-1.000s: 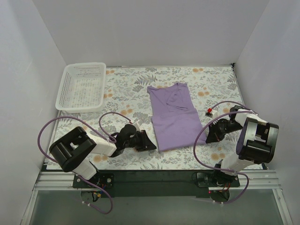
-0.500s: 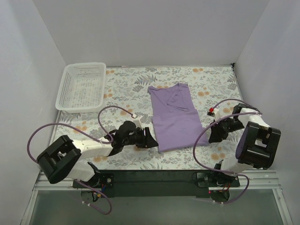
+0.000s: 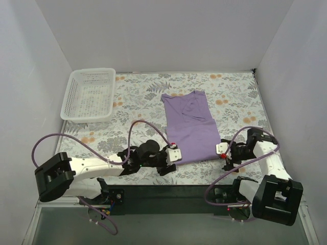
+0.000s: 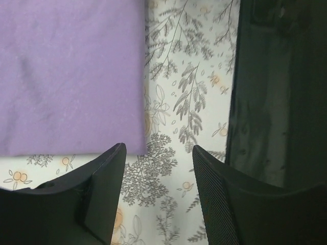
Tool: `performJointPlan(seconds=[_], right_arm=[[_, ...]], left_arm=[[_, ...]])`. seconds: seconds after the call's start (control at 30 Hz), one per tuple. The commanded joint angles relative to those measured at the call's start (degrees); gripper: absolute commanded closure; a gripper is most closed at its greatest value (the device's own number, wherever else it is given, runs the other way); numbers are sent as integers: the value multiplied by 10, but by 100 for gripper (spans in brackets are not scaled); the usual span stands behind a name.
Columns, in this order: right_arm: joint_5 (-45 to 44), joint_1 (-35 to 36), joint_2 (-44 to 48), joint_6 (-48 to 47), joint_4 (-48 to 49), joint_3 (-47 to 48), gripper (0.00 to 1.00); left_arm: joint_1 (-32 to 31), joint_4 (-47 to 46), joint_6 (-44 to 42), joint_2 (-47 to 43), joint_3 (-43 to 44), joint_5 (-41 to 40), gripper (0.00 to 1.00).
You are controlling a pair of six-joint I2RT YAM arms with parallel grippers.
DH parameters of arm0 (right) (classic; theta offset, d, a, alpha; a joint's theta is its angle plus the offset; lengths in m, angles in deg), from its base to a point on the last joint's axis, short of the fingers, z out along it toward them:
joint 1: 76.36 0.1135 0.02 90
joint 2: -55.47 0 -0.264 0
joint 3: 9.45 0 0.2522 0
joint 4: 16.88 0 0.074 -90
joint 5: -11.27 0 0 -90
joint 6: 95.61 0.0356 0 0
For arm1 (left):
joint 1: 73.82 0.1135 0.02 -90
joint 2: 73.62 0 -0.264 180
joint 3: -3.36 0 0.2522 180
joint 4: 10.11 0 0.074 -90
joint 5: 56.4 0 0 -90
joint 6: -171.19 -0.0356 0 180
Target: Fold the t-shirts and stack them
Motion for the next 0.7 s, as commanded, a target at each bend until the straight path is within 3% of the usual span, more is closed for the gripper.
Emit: performJointPlan(seconds=[0.0, 0.37, 0.47, 0.57, 0.6, 0.63, 0.67], right_arm=[[-7, 32, 2, -157, 63, -8, 5], [-45, 83, -48, -23, 226, -46, 18], [-61, 107, -67, 20, 280, -55, 28], [-76, 118, -82, 45, 304, -60, 47], [-76, 118, -93, 48, 304, -58, 58], [-77, 118, -96, 50, 304, -59, 63], [-78, 118, -97, 50, 304, -62, 78]], left_arm=[[-4, -9, -130, 43, 7, -3, 46], [-15, -111, -147, 207, 43, -52, 48], [-15, -118, -148, 230, 51, -77, 50], [-15, -120, -146, 241, 50, -97, 57], [-15, -121, -144, 244, 49, -102, 60], [-15, -122, -142, 243, 47, -109, 66], [-15, -121, -139, 240, 42, -114, 76]])
